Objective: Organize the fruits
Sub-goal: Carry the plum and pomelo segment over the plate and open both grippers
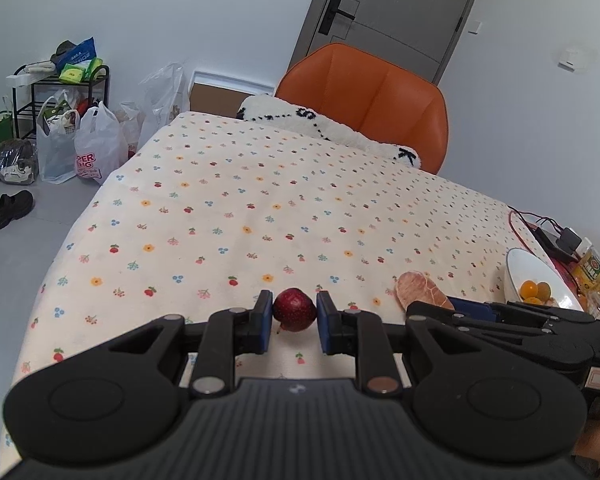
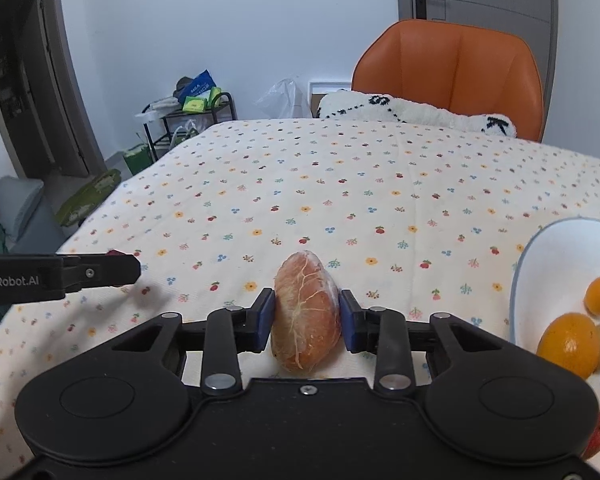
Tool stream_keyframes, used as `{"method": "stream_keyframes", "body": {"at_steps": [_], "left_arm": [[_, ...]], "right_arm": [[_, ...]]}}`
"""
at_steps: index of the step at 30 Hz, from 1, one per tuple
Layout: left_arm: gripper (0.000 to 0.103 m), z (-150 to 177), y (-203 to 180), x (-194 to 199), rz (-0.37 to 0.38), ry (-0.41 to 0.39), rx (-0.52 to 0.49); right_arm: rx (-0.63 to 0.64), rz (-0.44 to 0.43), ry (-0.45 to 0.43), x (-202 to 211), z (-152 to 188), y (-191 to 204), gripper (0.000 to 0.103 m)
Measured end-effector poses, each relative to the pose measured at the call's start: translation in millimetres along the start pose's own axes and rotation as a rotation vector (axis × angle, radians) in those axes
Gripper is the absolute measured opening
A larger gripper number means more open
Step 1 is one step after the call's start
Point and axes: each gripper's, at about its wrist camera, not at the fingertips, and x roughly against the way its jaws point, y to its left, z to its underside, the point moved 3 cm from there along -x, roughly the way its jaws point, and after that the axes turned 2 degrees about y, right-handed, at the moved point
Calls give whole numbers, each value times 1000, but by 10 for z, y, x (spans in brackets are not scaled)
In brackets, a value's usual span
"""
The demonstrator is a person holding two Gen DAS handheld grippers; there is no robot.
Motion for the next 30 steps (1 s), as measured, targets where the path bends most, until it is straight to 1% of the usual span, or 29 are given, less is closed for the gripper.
{"method": "stream_keyframes", "body": {"at_steps": [6,13,21,30], "left_arm": [[21,-30,-144,9,11,-9,-21],[21,-68,-421,2,43,-16,-62],[21,-121,-789,-45,92,-26,-110],[21,-165,-1163,-140,147,-31,-148]], "right_arm": [[-28,-7,-30,155,-3,-93,32],[-59,-2,-82,387,-55,-254,32],[-85,35,-139,667,-120,-502,32],[-121,97,-171,881,-107,-815,32]]}}
